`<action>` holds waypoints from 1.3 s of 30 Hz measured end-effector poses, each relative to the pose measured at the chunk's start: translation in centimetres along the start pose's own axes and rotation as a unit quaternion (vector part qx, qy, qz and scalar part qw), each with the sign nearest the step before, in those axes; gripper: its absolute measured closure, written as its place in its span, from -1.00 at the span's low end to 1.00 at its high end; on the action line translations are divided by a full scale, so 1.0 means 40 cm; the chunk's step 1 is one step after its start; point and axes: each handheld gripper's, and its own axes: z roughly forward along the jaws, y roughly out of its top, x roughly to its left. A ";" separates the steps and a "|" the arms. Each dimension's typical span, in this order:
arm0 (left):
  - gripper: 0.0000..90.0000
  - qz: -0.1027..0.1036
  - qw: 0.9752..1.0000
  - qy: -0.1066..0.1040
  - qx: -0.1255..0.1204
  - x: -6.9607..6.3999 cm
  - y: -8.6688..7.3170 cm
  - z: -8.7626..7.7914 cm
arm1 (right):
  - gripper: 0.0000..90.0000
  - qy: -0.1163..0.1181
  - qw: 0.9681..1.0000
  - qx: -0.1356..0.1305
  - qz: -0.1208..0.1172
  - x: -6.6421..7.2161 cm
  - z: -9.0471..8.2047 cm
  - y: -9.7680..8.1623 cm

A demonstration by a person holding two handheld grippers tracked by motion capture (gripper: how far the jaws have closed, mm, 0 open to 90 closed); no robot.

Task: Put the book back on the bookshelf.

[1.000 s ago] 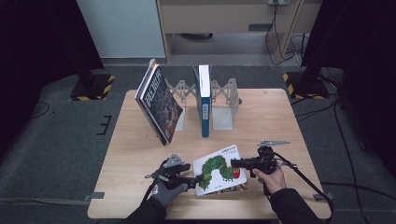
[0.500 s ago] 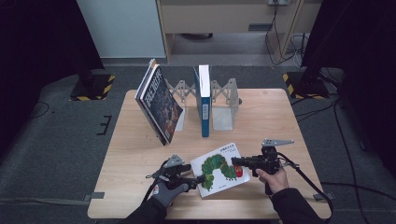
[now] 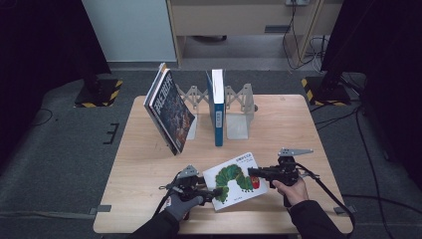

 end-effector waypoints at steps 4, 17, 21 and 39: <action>-0.52 -0.010 1.000 0.000 0.001 -0.001 0.001 -0.005 | 0.76 -0.037 0.999 0.016 -0.008 -0.005 0.004 -0.004; -0.06 0.004 1.000 -0.004 -0.010 -0.033 0.013 -0.015 | 0.38 -0.104 0.993 0.049 -0.007 -0.027 0.017 -0.025; 0.02 0.006 1.000 -0.002 -0.013 -0.041 0.018 -0.020 | 0.35 -0.106 0.993 0.049 -0.012 -0.031 0.018 -0.026; 0.02 0.030 0.999 -0.025 -0.019 -0.060 0.036 -0.010 | 0.24 -0.103 0.994 0.042 -0.025 -0.037 0.020 -0.031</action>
